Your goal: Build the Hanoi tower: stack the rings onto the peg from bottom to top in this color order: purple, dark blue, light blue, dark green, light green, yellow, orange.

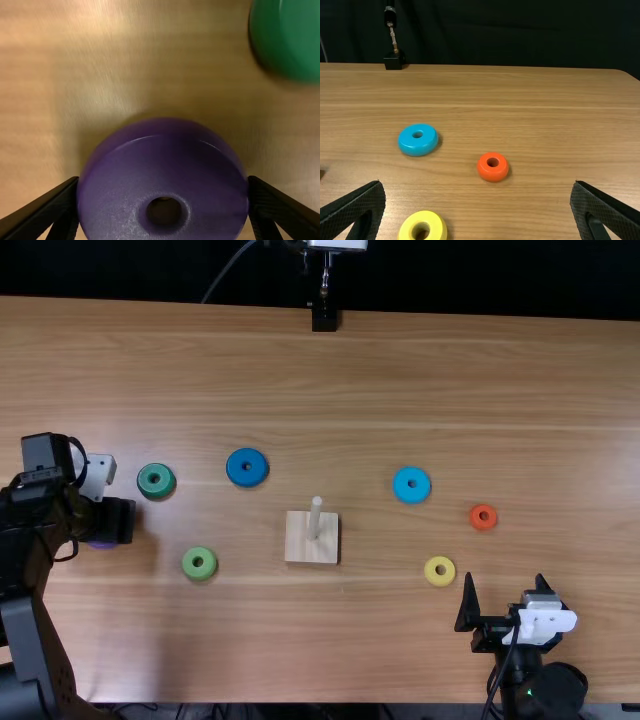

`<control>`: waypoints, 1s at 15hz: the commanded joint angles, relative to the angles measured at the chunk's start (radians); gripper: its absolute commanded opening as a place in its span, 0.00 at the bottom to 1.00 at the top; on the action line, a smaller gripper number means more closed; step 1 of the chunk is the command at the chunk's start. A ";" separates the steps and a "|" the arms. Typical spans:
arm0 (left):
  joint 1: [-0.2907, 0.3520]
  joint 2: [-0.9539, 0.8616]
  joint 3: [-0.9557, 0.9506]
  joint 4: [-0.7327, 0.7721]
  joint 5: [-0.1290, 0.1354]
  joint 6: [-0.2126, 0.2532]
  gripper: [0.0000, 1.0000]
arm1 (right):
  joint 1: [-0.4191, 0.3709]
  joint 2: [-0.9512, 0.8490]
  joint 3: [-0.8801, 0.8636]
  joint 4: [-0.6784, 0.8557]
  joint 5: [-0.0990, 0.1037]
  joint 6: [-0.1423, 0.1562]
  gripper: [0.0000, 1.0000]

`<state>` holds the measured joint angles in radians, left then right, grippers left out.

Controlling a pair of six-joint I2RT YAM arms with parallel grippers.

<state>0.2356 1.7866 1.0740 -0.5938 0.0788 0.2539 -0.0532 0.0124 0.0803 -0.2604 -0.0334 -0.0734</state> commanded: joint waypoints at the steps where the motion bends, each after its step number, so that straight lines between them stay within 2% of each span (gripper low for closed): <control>1: -0.005 0.004 0.030 0.005 0.026 0.015 0.04 | -0.013 -0.012 -0.066 -0.072 0.004 0.000 1.00; 2: -0.004 0.002 0.035 0.005 0.028 0.015 0.00 | -0.013 -0.012 -0.066 -0.072 0.004 0.000 1.00; 5: -0.001 -0.038 0.107 -0.036 0.028 0.013 0.00 | -0.013 -0.012 -0.065 -0.070 0.004 0.000 1.00; 8: 0.001 -0.078 0.248 -0.373 0.026 0.015 0.00 | -0.013 -0.012 -0.065 -0.070 0.004 0.000 1.00; 11: -0.010 -0.148 0.374 -0.548 0.028 0.013 0.00 | -0.013 -0.012 -0.065 -0.070 0.004 0.000 1.00; 12: -0.013 -0.158 0.405 -0.601 0.034 0.013 0.00 | -0.013 -0.012 -0.066 -0.070 0.004 0.000 1.00; 13: -0.038 -0.159 0.451 -0.656 0.057 0.013 0.00 | -0.013 -0.012 -0.066 -0.070 0.004 0.000 1.00; 14: -0.076 -0.162 0.489 -0.708 0.083 0.013 0.00 | -0.013 -0.012 -0.065 -0.072 0.004 0.000 1.00; 15: -0.113 -0.165 0.507 -0.744 0.089 0.011 0.00 | -0.013 -0.012 -0.065 -0.070 0.004 0.000 1.00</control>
<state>0.1410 1.6424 1.5551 -1.3354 0.1284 0.2581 -0.0536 0.0124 0.0803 -0.2596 -0.0334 -0.0734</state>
